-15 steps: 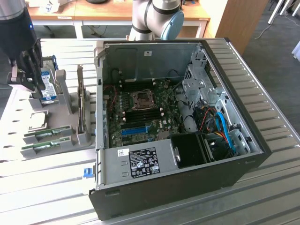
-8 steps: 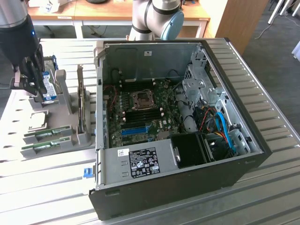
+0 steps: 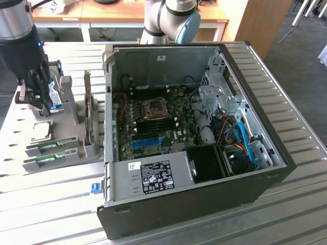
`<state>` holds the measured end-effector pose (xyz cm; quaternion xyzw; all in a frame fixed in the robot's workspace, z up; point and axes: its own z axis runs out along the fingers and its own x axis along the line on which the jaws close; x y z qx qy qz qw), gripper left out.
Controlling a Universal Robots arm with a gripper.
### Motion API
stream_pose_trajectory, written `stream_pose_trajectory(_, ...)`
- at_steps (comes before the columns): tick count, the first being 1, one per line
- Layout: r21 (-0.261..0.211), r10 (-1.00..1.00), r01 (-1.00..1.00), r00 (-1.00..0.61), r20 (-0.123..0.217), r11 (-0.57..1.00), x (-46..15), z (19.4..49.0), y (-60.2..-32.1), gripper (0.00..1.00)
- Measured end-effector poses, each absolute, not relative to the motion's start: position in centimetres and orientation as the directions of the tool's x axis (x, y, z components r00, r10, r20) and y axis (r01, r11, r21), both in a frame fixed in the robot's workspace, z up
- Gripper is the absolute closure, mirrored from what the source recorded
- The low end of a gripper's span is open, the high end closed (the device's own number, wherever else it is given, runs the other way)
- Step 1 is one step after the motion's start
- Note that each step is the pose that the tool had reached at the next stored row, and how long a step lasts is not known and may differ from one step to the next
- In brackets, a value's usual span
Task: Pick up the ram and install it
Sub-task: 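Pick up the ram and move it above insertion slot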
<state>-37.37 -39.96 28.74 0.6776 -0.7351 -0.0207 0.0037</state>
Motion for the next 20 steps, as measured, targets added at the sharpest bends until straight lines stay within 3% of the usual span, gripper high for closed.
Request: stream_pose_trajectory(20,0.035,-0.996,-0.996,-0.082,-0.023,0.081,-37.4,25.9,-40.0,0.69)
